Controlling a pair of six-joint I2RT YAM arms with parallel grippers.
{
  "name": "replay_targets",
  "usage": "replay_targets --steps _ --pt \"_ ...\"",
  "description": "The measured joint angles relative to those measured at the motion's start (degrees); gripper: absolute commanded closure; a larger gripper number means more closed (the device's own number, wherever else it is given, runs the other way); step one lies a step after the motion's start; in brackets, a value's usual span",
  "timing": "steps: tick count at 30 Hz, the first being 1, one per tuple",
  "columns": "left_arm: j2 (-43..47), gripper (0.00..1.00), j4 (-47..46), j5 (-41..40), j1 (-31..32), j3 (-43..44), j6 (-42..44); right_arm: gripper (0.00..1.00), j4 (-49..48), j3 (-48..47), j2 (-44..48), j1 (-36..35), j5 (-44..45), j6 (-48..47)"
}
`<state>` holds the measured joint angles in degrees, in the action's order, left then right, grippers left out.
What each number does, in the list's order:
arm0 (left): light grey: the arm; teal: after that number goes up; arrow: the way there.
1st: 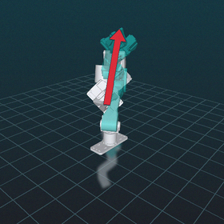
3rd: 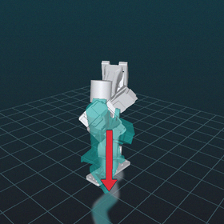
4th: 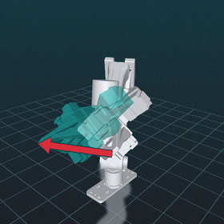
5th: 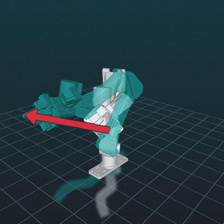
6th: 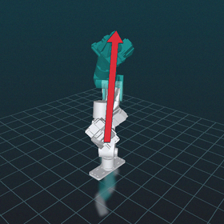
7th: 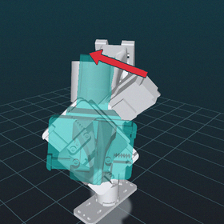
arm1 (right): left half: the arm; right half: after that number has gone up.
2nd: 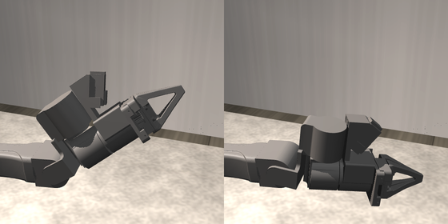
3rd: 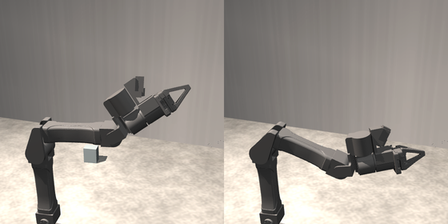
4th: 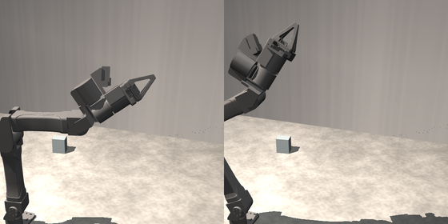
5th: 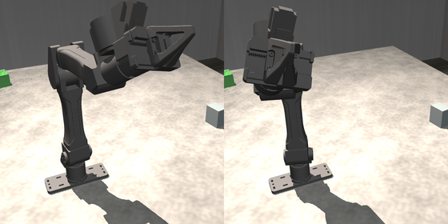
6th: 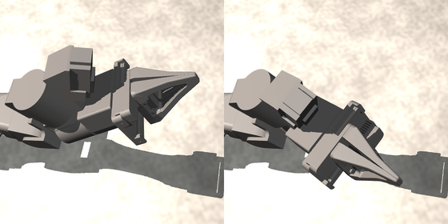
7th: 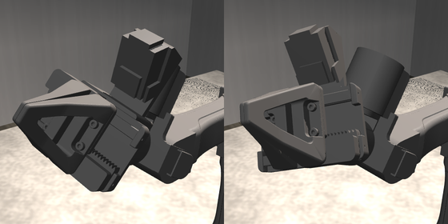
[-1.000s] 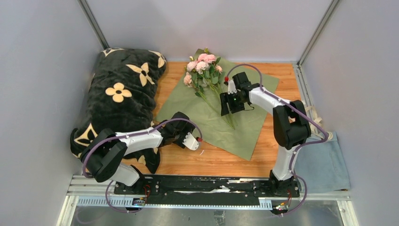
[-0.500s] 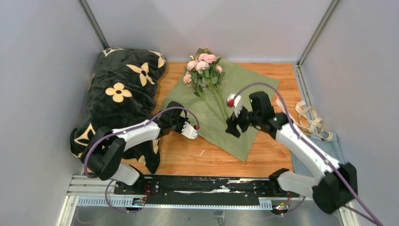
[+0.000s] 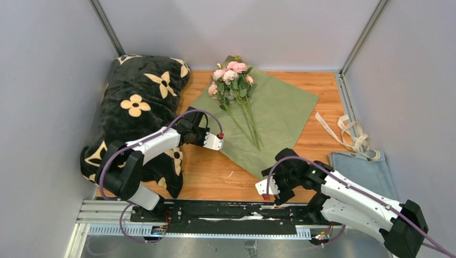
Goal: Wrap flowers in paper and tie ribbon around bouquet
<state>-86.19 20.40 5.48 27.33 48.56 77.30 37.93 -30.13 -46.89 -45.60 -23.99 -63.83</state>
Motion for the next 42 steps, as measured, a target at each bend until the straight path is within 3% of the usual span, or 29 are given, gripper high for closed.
replay_targets --steps 5,12,14,17,22,23,26,28,32,34,35,38,42 --pt "-0.57 1.00 1.77 1.16 -0.76 0.42 -0.37 0.14 -0.17 6.23 0.63 -4.09 3.65 -4.46" --pt "-0.96 1.00 3.08 2.03 -1.03 1.07 -1.07 0.27 -10.93 9.18 0.57 -5.16 7.61 -4.74" --pt "-0.98 1.00 3.21 2.27 -1.03 1.07 -1.07 0.37 -13.57 9.77 0.61 -5.20 9.22 -4.81" --pt "-0.98 1.00 3.34 2.49 -1.03 1.07 -1.07 0.64 -15.56 10.62 0.37 -5.25 10.64 -4.94" --pt "-0.98 1.00 3.34 2.54 -1.03 1.05 -1.01 1.00 -15.56 11.43 0.55 -5.27 11.76 -4.94" --pt "-0.98 0.96 3.34 2.56 -1.07 1.07 -0.98 1.00 -15.61 11.43 0.61 -5.27 11.87 -5.20" --pt "-0.98 0.44 3.30 2.84 -1.14 1.05 -0.52 1.00 -15.58 11.32 0.85 -5.27 12.26 -4.85" --pt "-0.83 0.29 3.65 3.74 -1.25 1.05 0.17 1.00 -15.52 10.82 0.90 -5.27 12.46 -3.93" --pt "3.89 0.12 6.84 10.36 -1.36 0.83 0.63 1.00 -15.26 6.47 -0.70 -5.27 10.56 1.05" --pt "14.23 0.08 6.38 18.16 -1.16 -2.12 3.15 1.00 -15.39 2.71 -3.10 -5.27 8.31 5.25" --pt "15.04 0.08 6.38 18.67 -0.94 -2.36 3.26 1.00 -15.80 1.07 -4.39 -5.27 7.21 7.15" --pt "26.95 0.08 0.04 22.88 6.08 -10.16 -0.63 1.00 -16.90 -3.15 -8.20 -5.25 4.15 12.87" --pt "29.40 0.07 -4.11 27.15 13.81 -15.56 -10.14 1.00 -18.03 -6.73 -11.96 -5.20 -0.22 19.23"
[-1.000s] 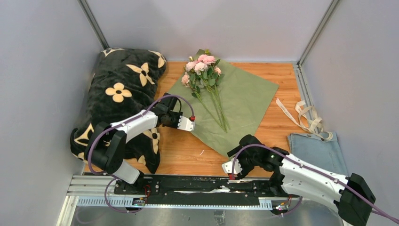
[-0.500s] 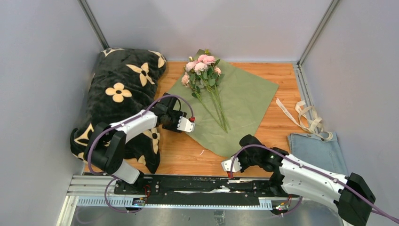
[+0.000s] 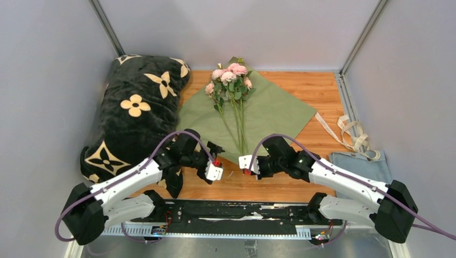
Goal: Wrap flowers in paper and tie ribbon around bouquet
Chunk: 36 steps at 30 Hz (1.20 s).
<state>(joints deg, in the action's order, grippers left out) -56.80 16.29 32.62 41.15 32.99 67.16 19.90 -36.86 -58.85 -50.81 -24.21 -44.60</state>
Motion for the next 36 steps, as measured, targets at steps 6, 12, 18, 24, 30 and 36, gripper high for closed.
replay_targets --steps 6,12,18,24,30,36 --pt "-9.53 0.04 -6.29 0.39 1.97 0.17 -14.69 1.00 -1.46 -1.73 -1.25 0.48 -4.57 3.10" --pt "-13.31 0.41 -12.39 -0.20 4.13 1.03 -20.92 1.00 -2.01 -2.86 -3.08 0.61 -7.02 3.19" --pt "-13.31 1.00 -15.74 -1.86 4.68 0.50 -25.35 0.68 -1.88 -3.32 -3.28 1.03 -8.00 2.80" --pt "-13.33 1.00 -20.24 -8.55 4.74 -1.38 -37.66 0.33 -5.73 -8.28 -5.01 11.50 -10.97 14.32" --pt "-13.73 1.00 -23.63 -13.31 4.72 -4.94 -53.55 0.21 -15.15 -17.46 -16.70 19.32 -0.55 37.70" --pt "-14.21 1.00 -27.21 -17.07 -0.11 -6.71 -69.61 0.18 -11.02 -31.21 -36.63 19.47 5.25 48.59"
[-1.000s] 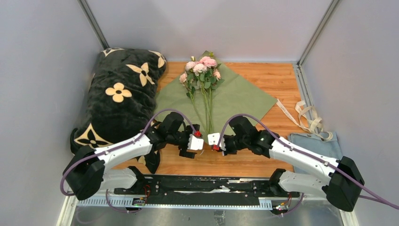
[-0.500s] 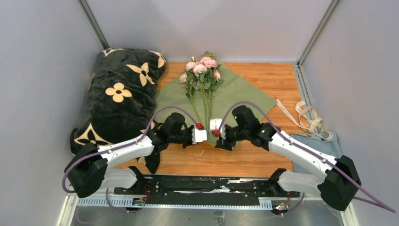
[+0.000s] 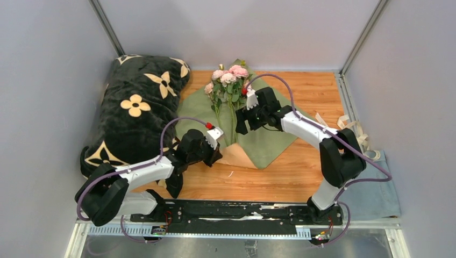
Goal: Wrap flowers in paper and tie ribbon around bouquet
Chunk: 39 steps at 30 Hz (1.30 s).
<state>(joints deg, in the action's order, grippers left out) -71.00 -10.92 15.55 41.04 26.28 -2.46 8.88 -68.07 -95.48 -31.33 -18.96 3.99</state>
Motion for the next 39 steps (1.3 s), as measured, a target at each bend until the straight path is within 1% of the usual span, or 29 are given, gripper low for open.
replay_targets --steps 1,5,6,10,13,17,19,20,21,23,25,26,27,28,29,30,31,32,34,37,39 --pt "0.00 1.00 -0.52 -0.07 -1.01 0.00 -1.16 0.19 1.16 0.22 -0.44 0.13 -1.62 -0.17" --pt "-0.02 1.00 -3.67 0.74 -5.40 -0.46 -5.64 0.20 3.21 2.82 1.68 1.03 -13.49 -5.05" --pt "-0.09 1.00 -4.63 0.94 -6.12 -0.96 -6.40 0.20 3.48 4.04 3.08 1.22 -17.27 -6.82" --pt "-0.92 1.00 -6.80 1.38 -7.43 -2.69 -8.48 0.19 3.96 7.32 6.19 1.49 -26.45 -11.10" --pt "-1.92 1.00 -7.96 1.95 -8.79 -3.08 -9.60 0.18 4.52 10.23 6.49 1.49 -29.11 -13.14" --pt "-2.64 1.00 -9.18 2.05 -10.51 -3.10 -10.03 0.18 5.70 13.18 6.08 1.51 -29.11 -14.60" --pt "-2.99 1.00 -9.53 2.25 -10.86 -3.06 -10.05 0.22 5.75 13.99 5.09 1.51 -29.05 -15.47" --pt "-3.19 1.00 -9.64 2.38 -10.91 -3.02 -10.05 0.26 5.66 14.21 4.76 1.51 -29.00 -15.69" --pt "-3.48 1.00 -9.70 2.54 -10.91 -2.93 -10.05 0.34 5.49 14.56 4.31 1.51 -28.76 -15.85" --pt "-3.98 1.00 -9.77 2.80 -10.91 -2.78 -10.01 0.64 5.05 14.91 3.21 1.68 -28.28 -15.72" --pt "-4.46 1.00 -9.44 2.89 -10.91 -2.23 -9.97 0.85 4.37 14.99 1.75 2.49 -28.06 -14.86" --pt "-4.68 1.00 -9.14 2.86 -10.93 -1.68 -9.92 0.92 4.02 15.06 0.81 3.43 -27.96 -13.55" --pt "-4.81 0.92 -8.96 2.84 -10.93 -1.27 -9.86 0.98 3.72 15.08 0.24 4.22 -28.11 -13.11" --pt "-4.90 0.74 -8.57 2.82 -10.93 -0.59 -9.75 1.00 3.10 15.19 -0.57 5.44 -28.37 -11.65" --pt "-4.94 0.49 -8.22 2.64 -10.93 -0.07 -9.55 1.00 2.34 15.32 -1.22 6.58 -28.59 -10.62" --pt "-4.98 0.33 -7.74 2.27 -10.93 0.81 -9.64 1.00 1.16 15.54 -1.92 7.67 -28.87 -8.92" --pt "-4.98 0.23 -7.17 1.77 -10.97 1.55 -9.40 1.00 0.24 15.67 -2.47 8.37 -29.07 -7.56" --pt "-4.98 0.18 -6.71 1.42 -10.97 1.99 -8.94 1.00 -0.35 15.72 -2.82 8.68 -29.14 -6.56" --pt "-4.90 0.14 -4.50 0.44 -11.15 3.78 -8.76 1.00 -1.25 15.65 -3.61 8.85 -29.05 -4.55" --pt "-3.61 0.14 1.55 0.02 -11.76 7.96 -6.95 1.00 -0.70 14.75 -4.48 8.90 -27.91 -2.93" --pt "-1.86 0.17 8.63 -0.04 -12.07 13.33 -3.54 1.00 0.13 13.79 -4.83 9.16 -26.71 -2.01"
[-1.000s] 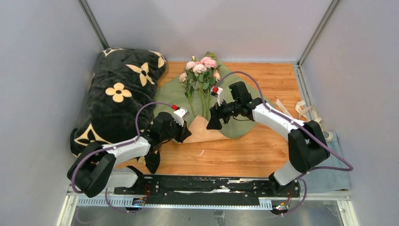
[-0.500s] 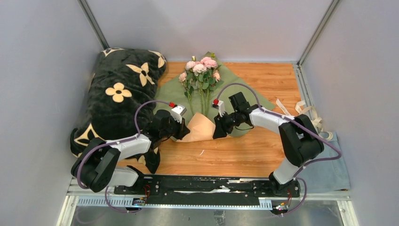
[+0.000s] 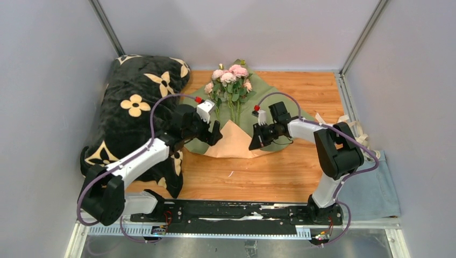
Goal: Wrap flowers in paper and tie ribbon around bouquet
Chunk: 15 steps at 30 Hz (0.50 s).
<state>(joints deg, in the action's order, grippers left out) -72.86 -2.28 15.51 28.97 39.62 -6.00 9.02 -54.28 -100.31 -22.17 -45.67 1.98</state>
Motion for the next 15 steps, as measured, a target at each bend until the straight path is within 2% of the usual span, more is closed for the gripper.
replay_targets --steps 3,6,8,12,15 --pt "1.49 0.26 9.05 -0.31 -0.13 8.28 6.08 1.00 0.42 -1.36 -0.61 0.24 1.03 1.46" --pt "0.07 0.38 24.22 -0.33 -1.22 20.96 12.17 1.00 1.09 -2.91 -2.03 0.26 1.92 2.84" --pt "-1.01 0.38 31.26 0.87 -3.04 27.26 14.19 1.00 1.44 -3.45 -2.49 0.28 2.95 3.74" --pt "1.55 0.38 39.69 1.86 -5.40 29.27 15.28 1.00 2.97 -4.11 -2.49 0.31 5.29 5.22" --pt "1.42 0.48 50.88 2.51 -5.95 33.92 17.11 1.00 4.37 -5.38 -2.49 0.31 6.71 5.99"
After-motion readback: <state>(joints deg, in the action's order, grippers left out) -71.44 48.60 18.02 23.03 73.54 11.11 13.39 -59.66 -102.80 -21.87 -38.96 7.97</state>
